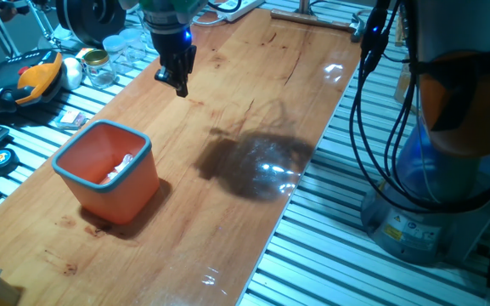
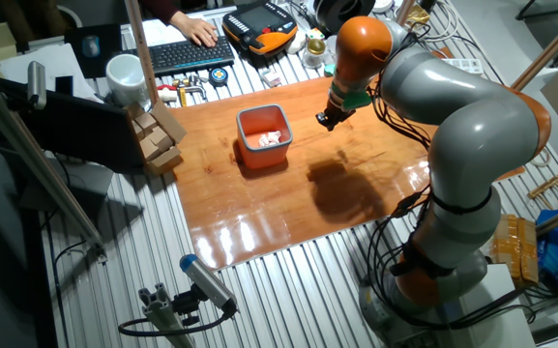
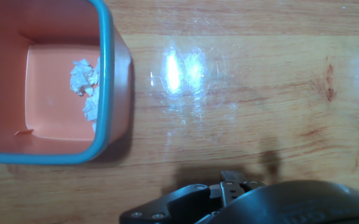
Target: Put the garbage in the trash can
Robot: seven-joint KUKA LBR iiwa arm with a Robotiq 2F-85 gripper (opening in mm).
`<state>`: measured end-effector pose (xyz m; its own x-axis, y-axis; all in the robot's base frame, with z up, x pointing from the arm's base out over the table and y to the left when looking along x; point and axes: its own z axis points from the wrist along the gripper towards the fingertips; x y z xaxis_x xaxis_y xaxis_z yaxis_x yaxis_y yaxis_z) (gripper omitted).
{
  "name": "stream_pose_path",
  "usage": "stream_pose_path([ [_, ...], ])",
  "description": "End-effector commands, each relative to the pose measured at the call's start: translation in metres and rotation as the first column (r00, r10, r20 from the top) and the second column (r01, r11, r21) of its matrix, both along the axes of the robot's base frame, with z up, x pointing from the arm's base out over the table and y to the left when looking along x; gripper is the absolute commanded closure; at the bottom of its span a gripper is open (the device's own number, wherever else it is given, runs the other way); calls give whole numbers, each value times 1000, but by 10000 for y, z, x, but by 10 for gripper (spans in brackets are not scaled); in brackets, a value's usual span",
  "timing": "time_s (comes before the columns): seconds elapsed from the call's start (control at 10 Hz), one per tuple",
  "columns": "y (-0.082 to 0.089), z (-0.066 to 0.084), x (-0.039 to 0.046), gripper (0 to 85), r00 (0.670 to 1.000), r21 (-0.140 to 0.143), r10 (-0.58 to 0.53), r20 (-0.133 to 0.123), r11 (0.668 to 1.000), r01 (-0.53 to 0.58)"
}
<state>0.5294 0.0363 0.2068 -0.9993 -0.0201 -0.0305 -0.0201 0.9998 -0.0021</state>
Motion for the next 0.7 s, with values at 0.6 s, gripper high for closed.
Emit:
stream_pose_path([
  [0.6,-3,-5,2,850,1000,6,-3,-13,1000,3],
])
